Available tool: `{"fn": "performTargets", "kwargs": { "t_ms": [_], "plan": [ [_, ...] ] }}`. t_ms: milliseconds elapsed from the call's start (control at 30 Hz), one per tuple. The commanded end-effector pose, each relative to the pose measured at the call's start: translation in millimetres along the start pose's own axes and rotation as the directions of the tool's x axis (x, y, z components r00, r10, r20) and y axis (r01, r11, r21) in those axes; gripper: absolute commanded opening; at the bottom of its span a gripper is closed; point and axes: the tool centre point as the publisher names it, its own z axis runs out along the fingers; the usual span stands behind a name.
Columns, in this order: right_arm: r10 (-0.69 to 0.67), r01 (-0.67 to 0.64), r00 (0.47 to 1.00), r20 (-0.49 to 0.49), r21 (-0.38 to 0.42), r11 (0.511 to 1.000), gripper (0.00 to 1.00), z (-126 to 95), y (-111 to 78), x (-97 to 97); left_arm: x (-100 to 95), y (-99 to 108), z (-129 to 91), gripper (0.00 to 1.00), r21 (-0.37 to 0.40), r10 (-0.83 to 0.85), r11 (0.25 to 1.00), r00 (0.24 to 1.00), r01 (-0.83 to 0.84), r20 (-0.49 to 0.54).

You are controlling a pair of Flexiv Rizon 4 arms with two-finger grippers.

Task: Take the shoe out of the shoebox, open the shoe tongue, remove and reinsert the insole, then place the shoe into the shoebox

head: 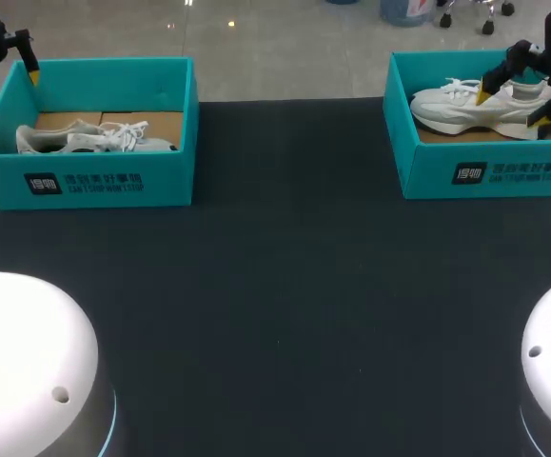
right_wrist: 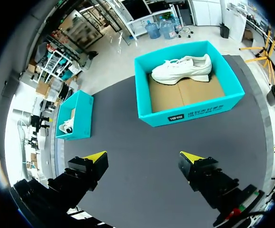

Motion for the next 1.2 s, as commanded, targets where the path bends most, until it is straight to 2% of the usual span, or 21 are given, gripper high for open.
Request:
{"fn": "performTargets", "kwargs": {
  "t_ms": [33, 400, 600, 767, 933, 1067, 1200],
  "plan": [
    [-0.016, 0.019, 0.996, 0.088, -0.035, 0.999, 1.0, 9, 20.0, -14.6, 0.3, 0, 0, 1.0, 0.0, 0.002, 1.0, 1.0, -0.002, -0.002],
    [-0.013, 0.029, 0.968, 0.249, -0.06, 0.998, 1.0, 43, 92.3, -59.7, 0.3, 0, 0, 1.0, 0.0, 0.002, 1.0, 1.0, -0.002, -0.002],
    [0.025, -0.005, 0.954, 0.299, -0.066, 0.998, 1.0, 66, 141.5, -76.0, 0.3, 0, 0, 1.0, 0.0, 0.002, 1.0, 1.0, -0.002, -0.002],
    [0.074, -0.053, 0.94, 0.332, -0.072, 0.996, 1.0, 83, 179.1, -98.0, 0.3, 0, 0, 1.0, 0.0, 0.002, 1.0, 1.0, -0.002, -0.002],
    [0.096, -0.067, 0.921, 0.377, -0.087, 0.994, 1.0, 90, 203.9, -122.5, 0.3, 0, 0, 1.0, 0.0, 0.002, 1.0, 1.0, -0.002, -0.002],
    [0.123, -0.096, 0.897, 0.425, -0.084, 0.992, 1.0, 98, 216.7, -143.7, 0.3, 0, 0, 1.0, 0.0, 0.002, 1.0, 1.0, -0.002, -0.002],
    [0.123, -0.096, 0.897, 0.425, -0.084, 0.992, 1.0, 98, 216.7, -143.7, 0.3, 0, 0, 1.0, 0.0, 0.002, 1.0, 1.0, -0.002, -0.002]
  ]
}}
